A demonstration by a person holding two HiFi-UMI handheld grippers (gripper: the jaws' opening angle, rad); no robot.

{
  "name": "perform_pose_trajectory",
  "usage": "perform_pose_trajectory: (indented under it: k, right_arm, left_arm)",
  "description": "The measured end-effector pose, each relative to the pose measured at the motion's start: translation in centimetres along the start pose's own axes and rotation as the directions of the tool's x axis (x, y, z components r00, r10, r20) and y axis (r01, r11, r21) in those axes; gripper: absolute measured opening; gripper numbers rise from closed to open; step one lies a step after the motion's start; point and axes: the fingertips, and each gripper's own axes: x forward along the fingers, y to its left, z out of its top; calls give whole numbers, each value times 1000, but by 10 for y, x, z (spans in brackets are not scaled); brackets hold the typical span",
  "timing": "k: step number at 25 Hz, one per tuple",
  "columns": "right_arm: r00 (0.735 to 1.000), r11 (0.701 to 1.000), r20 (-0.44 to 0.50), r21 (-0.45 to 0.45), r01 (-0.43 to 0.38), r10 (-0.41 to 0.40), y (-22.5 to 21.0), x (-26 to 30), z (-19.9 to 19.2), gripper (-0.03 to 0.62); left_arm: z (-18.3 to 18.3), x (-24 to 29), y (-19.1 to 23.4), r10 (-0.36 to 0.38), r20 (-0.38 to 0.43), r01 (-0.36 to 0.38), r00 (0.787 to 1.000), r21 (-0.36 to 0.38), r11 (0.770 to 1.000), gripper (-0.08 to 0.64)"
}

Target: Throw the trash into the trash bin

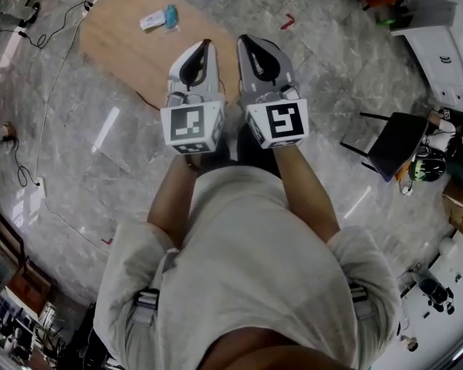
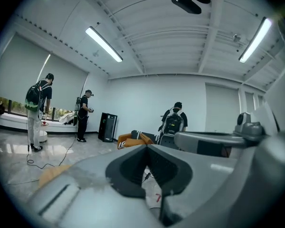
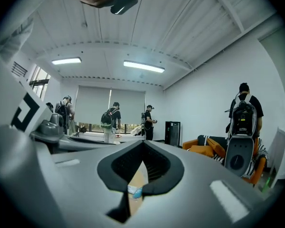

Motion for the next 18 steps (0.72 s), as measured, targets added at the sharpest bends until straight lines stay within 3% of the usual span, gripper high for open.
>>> perform_pose_trajectory:
  k: [11,18]
  right_arm:
    - [993,993,13,6,-118,118,29,3,7,8]
    - [976,976,17,-4,-216,216,43,4,9,8]
  left_arm:
    - [-3,-28,11,88,3,-88,996,-19,996,18]
    - [-10,-49,18,198,-12,-198,980,-27,980,18]
